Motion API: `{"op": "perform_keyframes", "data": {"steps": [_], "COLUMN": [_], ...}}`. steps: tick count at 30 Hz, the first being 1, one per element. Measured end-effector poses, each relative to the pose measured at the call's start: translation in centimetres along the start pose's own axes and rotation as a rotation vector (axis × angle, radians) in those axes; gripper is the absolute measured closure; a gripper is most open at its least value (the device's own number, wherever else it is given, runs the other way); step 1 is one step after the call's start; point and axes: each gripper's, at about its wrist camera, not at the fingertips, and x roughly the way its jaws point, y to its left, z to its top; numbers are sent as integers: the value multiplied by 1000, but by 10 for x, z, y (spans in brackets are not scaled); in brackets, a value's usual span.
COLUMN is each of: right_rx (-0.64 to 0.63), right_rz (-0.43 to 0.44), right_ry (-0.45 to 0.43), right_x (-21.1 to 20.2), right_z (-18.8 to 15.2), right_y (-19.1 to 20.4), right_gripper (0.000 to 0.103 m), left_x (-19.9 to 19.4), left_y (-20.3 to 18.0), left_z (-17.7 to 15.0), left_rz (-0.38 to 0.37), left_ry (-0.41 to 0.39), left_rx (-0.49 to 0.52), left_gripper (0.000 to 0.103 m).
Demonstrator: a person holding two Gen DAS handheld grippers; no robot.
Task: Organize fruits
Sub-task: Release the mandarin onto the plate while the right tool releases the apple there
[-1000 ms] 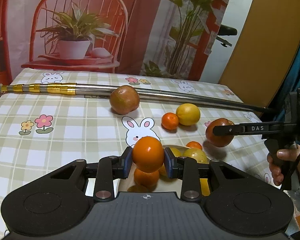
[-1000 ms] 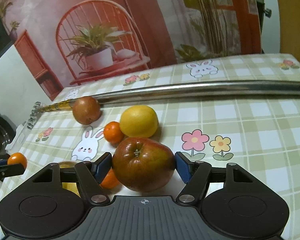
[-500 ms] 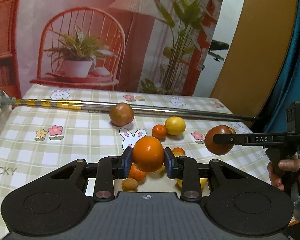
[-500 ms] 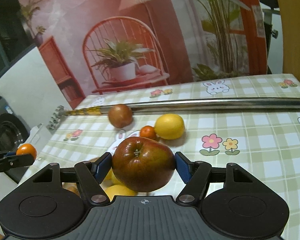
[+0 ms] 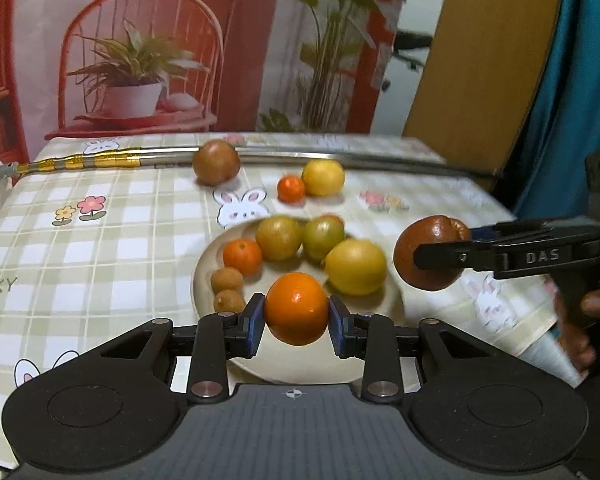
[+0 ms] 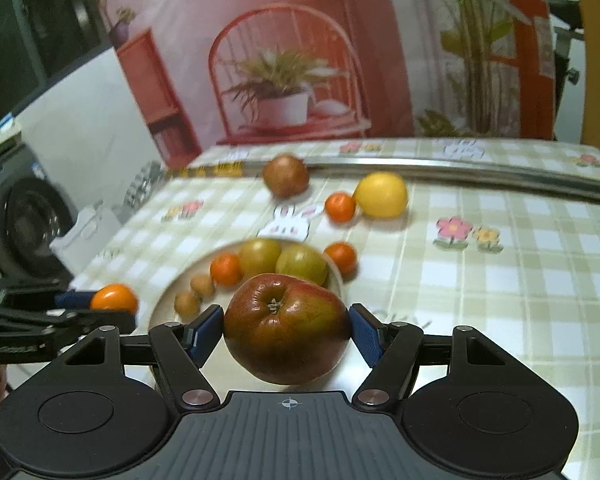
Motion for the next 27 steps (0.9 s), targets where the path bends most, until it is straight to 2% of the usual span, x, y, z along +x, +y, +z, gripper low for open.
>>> {"op": "perform_keyframes", "data": {"steps": [6,14,20,27], "right_rx": [8,-43,-55,-73], "right_rz": [32,68,69,87], "right_ry": [38,65,86,124], "right_x": [18,25,28,35], "right_z": [-6,-2,-3,-4], "right_y": [-1,10,14,21], "right_gripper": [38,38,38,38], "left_x": [28,45,53,54], "left_y": [9,15,16,22], "left_z": [-3,-6,-8,-9], "left_rz": [18,33,56,50], "left_ry": [60,117,134,134], "left_rx": [27,44,70,40], "left_gripper": [68,68,68,68]}}
